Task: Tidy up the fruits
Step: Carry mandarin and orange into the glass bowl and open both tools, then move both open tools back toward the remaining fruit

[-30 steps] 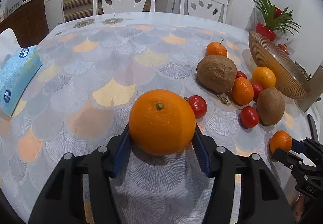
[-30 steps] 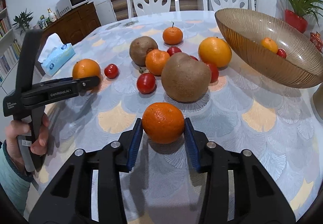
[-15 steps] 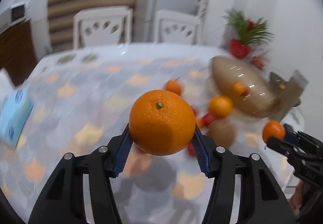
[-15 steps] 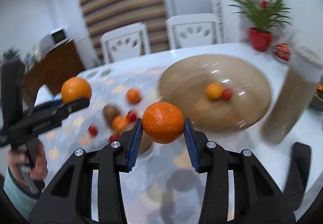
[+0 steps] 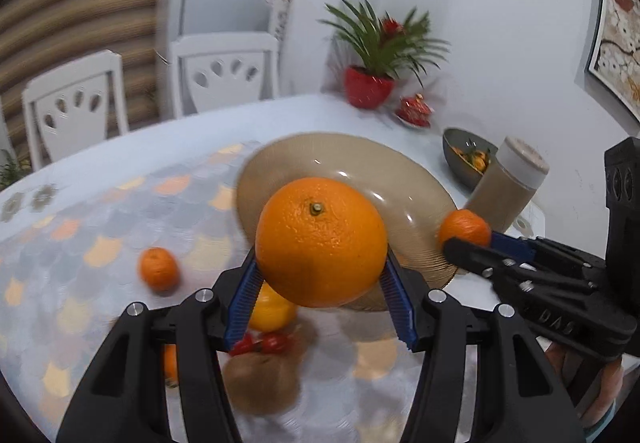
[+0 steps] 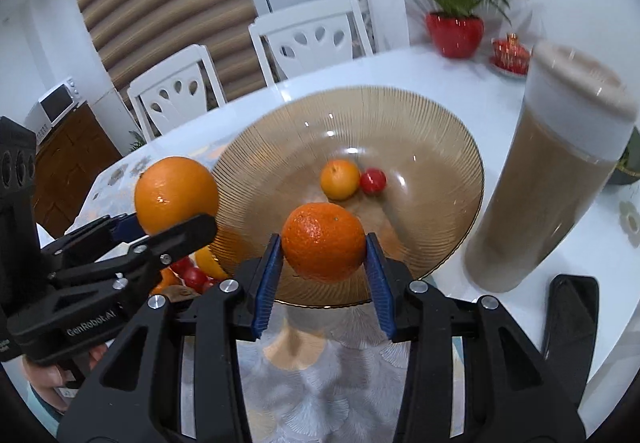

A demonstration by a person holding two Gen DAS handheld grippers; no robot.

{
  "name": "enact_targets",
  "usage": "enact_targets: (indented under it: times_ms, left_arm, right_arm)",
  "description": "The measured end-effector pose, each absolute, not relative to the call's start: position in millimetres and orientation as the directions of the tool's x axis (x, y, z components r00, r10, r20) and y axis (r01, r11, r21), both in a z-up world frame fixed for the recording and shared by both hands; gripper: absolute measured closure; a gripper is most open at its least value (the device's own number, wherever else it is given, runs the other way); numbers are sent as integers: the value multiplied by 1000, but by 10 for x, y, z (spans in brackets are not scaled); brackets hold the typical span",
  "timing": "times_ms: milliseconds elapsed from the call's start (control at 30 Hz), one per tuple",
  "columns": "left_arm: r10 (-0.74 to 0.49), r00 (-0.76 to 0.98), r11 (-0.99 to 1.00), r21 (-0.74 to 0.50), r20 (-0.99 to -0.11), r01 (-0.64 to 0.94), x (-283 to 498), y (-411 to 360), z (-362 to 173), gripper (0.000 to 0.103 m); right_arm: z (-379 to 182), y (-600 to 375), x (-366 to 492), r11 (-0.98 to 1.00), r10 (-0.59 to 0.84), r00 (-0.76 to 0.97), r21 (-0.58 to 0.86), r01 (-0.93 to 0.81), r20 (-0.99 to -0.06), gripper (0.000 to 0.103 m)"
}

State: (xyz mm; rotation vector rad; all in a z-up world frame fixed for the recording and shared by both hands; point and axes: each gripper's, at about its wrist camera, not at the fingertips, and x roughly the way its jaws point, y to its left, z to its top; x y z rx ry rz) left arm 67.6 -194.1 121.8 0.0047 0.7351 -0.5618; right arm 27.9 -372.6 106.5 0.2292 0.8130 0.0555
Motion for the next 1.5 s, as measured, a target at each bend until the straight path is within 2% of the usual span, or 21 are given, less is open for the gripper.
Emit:
enact_targets:
  times_ms: [467, 533, 633, 1200, 1400, 1467, 1500]
  left_arm:
    - [-474, 519, 846, -204, -712, 493, 1014, -2230, 822, 47]
    - [-473, 506, 847, -213, -721, 488, 1057, -2229, 798, 44]
    - [-500, 526, 840, -239, -688, 487, 1040, -2155, 857, 38]
    - [-488, 595, 863, -250, -639, 440, 796, -1620, 1071, 38]
    - [-465, 624, 883, -274, -628, 381, 735, -1226, 1122, 37]
    - [-452, 636, 891, -277, -626, 360, 700, -1083, 1126, 38]
    - [-446, 642, 894, -276, -623, 353, 680, -1017, 1127, 37]
  right_arm:
    - [906, -3806, 420, 974, 117, 654, 216, 72, -747, 59]
    - [906, -3812, 417, 975, 111, 654, 211, 75, -748, 59]
    - [909, -3828, 420, 971, 120, 655, 225, 78, -746, 59]
    - [998, -3718, 343, 969, 154, 659, 243, 44, -736, 57]
    - [956, -3613, 591, 980, 113, 640, 191, 53, -760, 57]
    - [923, -3581, 623, 983, 87, 646, 169, 66, -759, 51]
    - [895, -3556, 646, 987, 49, 653, 138, 86, -756, 44]
